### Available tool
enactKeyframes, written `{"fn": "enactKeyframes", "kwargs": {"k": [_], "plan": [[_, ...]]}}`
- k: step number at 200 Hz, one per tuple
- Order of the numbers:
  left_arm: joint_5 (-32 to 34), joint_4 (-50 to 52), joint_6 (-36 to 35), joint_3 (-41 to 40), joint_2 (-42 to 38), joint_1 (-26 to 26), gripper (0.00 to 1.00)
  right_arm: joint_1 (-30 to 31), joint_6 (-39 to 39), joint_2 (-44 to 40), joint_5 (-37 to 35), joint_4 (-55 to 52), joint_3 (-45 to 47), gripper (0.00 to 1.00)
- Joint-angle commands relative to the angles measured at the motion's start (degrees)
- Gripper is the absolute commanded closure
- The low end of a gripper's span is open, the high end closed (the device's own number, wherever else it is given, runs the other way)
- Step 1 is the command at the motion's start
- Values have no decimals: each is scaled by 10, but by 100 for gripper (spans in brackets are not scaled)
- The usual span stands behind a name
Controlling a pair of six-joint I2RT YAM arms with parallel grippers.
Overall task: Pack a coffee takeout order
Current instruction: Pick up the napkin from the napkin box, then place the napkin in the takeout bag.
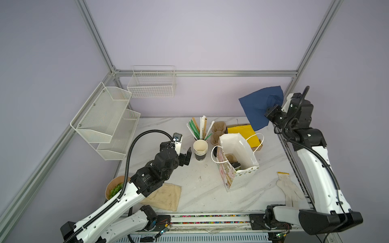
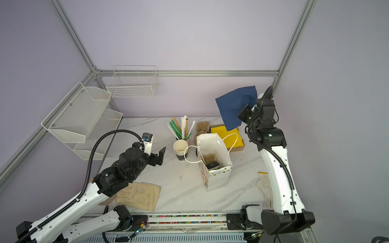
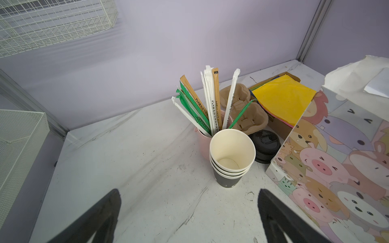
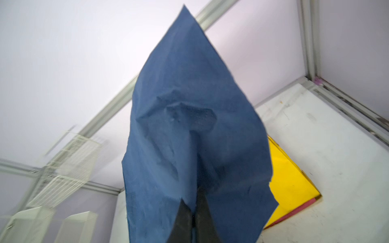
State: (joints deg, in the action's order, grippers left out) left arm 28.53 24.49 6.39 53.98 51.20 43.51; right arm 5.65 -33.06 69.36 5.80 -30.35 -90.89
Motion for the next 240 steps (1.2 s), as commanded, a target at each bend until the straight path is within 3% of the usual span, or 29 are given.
{"fn": "enactKeyframes", "kwargs": {"k": [1,49,71,91,108,121,155,208,240], "plan": [[-10,-15,-3,-16,-11,-2,0,-1,23,-57,88,44,25,100],[-14,-15,-2,-14,-11,-2,0,15,37,-121,188,63,63,100],[-10,-15,0,-15,-15,-2,0,43,47,-124,189,56,92,100],[-7,-15,1,-16,-18,-2,0,128,66,-115,124,40,107,100],[-6,-15,0,-16,-19,-2,0,225,76,-95,19,13,104,100],[-3,-15,-1,-17,-19,-2,0,263,75,-86,-42,-2,108,100],[-3,-10,-2,-18,-19,-2,0,270,54,-102,-137,-26,167,100],[-8,-10,-3,-16,-11,-2,0,285,23,-94,-117,-20,267,100],[-10,-10,-3,-17,-10,-2,0,310,0,-82,-163,-38,283,100]]}}
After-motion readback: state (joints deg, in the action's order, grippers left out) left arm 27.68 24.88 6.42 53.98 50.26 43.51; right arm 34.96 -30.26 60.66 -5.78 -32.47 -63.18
